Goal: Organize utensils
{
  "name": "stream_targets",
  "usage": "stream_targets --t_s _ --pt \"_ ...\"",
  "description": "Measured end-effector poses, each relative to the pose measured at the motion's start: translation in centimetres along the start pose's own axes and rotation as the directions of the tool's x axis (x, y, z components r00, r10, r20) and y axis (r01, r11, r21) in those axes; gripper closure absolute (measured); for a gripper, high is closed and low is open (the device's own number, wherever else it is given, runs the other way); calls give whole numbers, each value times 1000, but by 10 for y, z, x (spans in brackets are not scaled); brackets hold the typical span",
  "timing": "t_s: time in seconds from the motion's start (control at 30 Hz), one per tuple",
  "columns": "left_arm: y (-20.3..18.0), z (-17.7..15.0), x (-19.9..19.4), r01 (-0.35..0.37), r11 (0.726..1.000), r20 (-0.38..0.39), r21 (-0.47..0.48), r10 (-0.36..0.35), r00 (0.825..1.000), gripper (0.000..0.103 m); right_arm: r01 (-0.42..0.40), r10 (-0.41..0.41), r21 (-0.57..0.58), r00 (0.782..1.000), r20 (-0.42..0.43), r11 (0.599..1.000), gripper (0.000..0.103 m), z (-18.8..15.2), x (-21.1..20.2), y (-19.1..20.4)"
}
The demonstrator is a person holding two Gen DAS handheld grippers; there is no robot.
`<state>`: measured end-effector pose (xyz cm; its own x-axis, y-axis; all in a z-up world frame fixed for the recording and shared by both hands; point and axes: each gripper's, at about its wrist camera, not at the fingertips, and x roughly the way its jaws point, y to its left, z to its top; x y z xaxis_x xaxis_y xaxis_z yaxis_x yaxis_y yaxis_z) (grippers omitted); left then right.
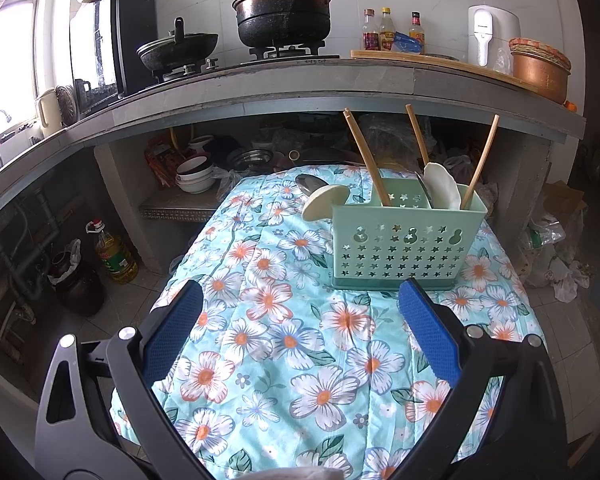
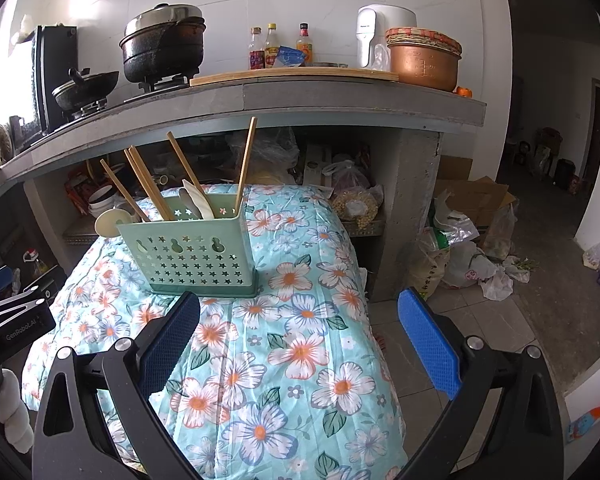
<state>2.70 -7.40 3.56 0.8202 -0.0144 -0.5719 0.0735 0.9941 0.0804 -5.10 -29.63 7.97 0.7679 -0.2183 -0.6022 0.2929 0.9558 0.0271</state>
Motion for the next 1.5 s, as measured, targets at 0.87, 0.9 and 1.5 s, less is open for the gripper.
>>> stream_targets --t_s 0.87,0.9,1.5 --pt "0 1 0 0 1000 0 1 0 1000 8 -7 7 -2 1000 -1 1000 6 0 0 2" --pt "0 0 0 1 1000 0 0 -1 1000 8 -8 8 -2 1000 -1 1000 6 0 0 3" --pt "0 1 1 0 1000 -1 1 0 1000 8 -12 12 -2 1000 -3 1000 6 2 0 5"
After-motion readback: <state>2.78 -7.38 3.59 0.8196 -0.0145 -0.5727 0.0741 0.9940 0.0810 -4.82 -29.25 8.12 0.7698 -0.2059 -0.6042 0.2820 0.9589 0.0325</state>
